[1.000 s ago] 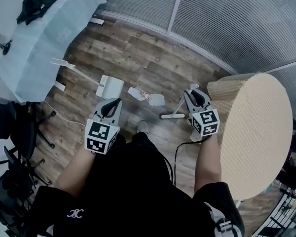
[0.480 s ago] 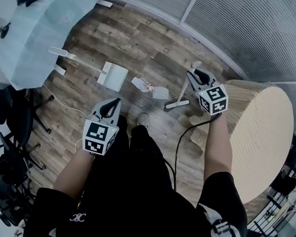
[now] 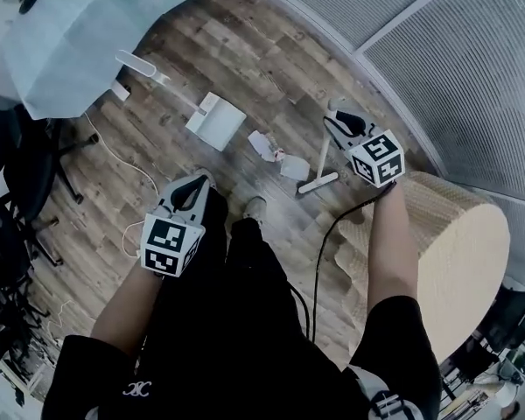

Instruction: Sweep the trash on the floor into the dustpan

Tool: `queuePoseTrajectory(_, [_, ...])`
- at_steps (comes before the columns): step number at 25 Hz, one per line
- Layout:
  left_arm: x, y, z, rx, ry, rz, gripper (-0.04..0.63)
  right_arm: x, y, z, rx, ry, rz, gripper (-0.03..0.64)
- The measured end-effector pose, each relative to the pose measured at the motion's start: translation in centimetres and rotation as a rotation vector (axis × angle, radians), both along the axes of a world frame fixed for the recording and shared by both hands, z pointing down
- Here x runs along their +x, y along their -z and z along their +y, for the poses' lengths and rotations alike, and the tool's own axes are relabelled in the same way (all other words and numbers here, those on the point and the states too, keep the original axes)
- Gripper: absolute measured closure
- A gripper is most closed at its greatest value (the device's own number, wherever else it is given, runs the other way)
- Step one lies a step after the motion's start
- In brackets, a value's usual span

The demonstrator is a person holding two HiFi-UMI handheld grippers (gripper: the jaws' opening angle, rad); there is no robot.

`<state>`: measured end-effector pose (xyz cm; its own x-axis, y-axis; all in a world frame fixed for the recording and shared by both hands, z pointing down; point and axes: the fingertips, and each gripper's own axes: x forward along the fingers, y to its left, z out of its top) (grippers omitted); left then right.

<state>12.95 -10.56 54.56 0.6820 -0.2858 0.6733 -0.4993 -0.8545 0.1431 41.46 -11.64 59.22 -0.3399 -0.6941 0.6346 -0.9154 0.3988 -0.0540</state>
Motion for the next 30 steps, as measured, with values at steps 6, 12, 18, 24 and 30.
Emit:
queuePoseTrajectory(6, [-1.1,-0.6,-1.9,-0.004,0.007,-0.001,0.600,-6.8,-0.7,-6.1,-0.007,0.225,-0.038,0.522])
queuePoseTrajectory(12, [-4.3,-1.6,-3.0,-0.041,0.039,-0.001,0.600,-13.1,-0.4,-11.2,0.008,0.348,-0.050,0.522])
queuePoseTrajectory(18, [-7.3,-2.0,-4.6,-0.064,0.087,0.014,0.601,-19.5,0.1,-14.7,0.015,0.463,-0.066,0.522])
queuePoseTrajectory(24, [-9.9,-2.1,-6.0,-0.070,0.136,0.028,0.601,-25.2,1.3,-17.1,0.043,0.565,-0.100,0.522])
queuePoseTrajectory(30, [-11.6,-2.5,-6.6,-0.080,0.174,0.028,0.600,-28.5,3.0,-19.9,0.095,0.609,-0.142,0.522])
